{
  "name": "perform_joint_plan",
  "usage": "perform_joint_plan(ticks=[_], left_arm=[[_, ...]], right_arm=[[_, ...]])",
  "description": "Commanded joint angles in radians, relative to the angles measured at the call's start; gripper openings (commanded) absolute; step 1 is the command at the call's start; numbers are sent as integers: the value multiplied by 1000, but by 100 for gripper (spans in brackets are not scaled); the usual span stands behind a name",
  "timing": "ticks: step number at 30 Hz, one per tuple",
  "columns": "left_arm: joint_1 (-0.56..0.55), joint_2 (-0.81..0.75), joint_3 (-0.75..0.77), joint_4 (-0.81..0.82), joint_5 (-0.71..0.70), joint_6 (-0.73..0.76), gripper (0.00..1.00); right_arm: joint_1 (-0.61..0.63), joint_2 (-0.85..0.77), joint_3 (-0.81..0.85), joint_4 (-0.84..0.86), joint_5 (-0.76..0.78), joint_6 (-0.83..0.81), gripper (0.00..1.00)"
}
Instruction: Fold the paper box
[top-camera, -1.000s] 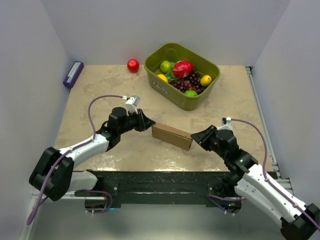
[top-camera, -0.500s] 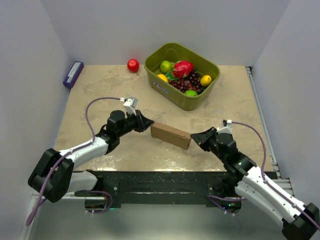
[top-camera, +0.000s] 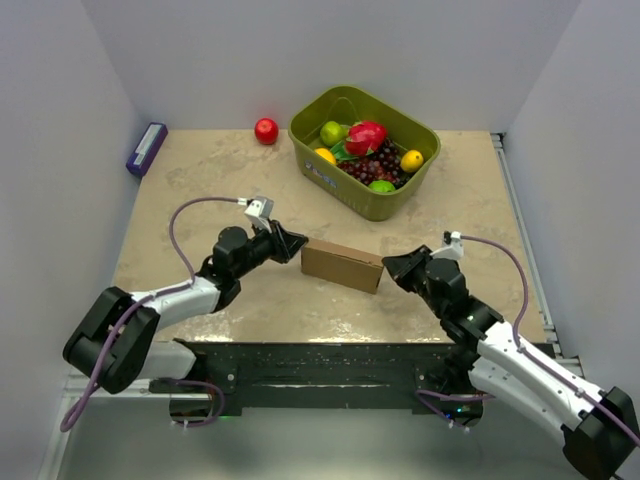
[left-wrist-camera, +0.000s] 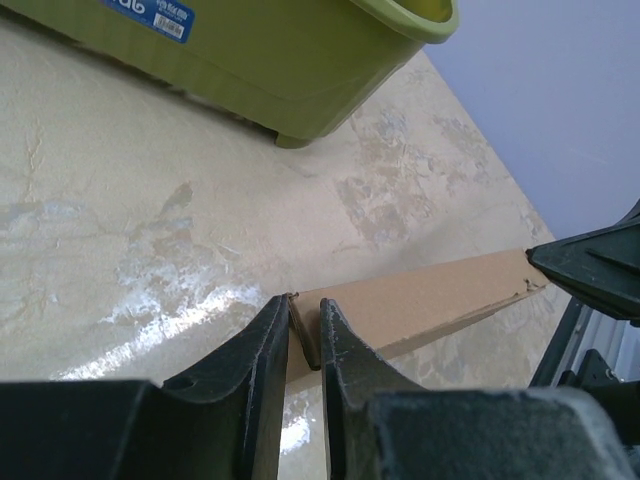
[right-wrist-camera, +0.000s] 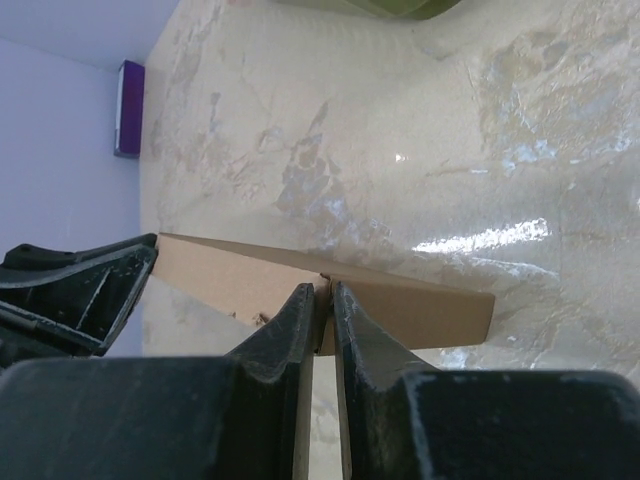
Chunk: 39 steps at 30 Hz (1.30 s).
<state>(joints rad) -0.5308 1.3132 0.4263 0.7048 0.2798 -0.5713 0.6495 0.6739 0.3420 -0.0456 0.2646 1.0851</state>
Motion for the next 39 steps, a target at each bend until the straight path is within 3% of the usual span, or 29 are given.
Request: perform_joint_plan(ticks=[1,10,13,14,18,21,23,27,29,33,36,38,39], left_arm=[[-43,32,-38,-10,125,59,22],[-173,-156,-201,-100,23,91,26],[-193,-256,-250,-169,-11,82,36],[-195,-305,-257,-191,-19,80,46],[-201,-451,-258,-313,-65,77,66],[-202,-551,-241,-415,-103,67,78],[-202,-615,-224,-484,-113,50,85],[-199,-569,-187,-493,-187,69,91],[-196,-470,-160,-455,-220,82,94],[-47,-281,-57,-328,-115,90,94],[61,-223,49,-329,-109,108,95],[122,-215,110,-411,-117,143,96],[203,-219,159,-438,-99,143,96]], right_arm=[[21,59,37,21,-62,-89,11],[32,-54,29,-118,-151,-106,15],[36,-101,40,-204,-180,-125,19],[35,-114,46,-227,-183,-131,21],[36,-163,81,-318,-205,-168,31],[35,-197,100,-364,-205,-188,45],[35,-209,123,-372,-206,-226,60],[35,-118,147,-298,-188,-321,68],[35,-51,141,-223,-194,-346,72],[19,188,214,-15,-151,-444,82],[-82,329,258,103,-223,-504,82],[-226,336,256,153,-316,-528,82],[-317,329,267,165,-335,-553,83]])
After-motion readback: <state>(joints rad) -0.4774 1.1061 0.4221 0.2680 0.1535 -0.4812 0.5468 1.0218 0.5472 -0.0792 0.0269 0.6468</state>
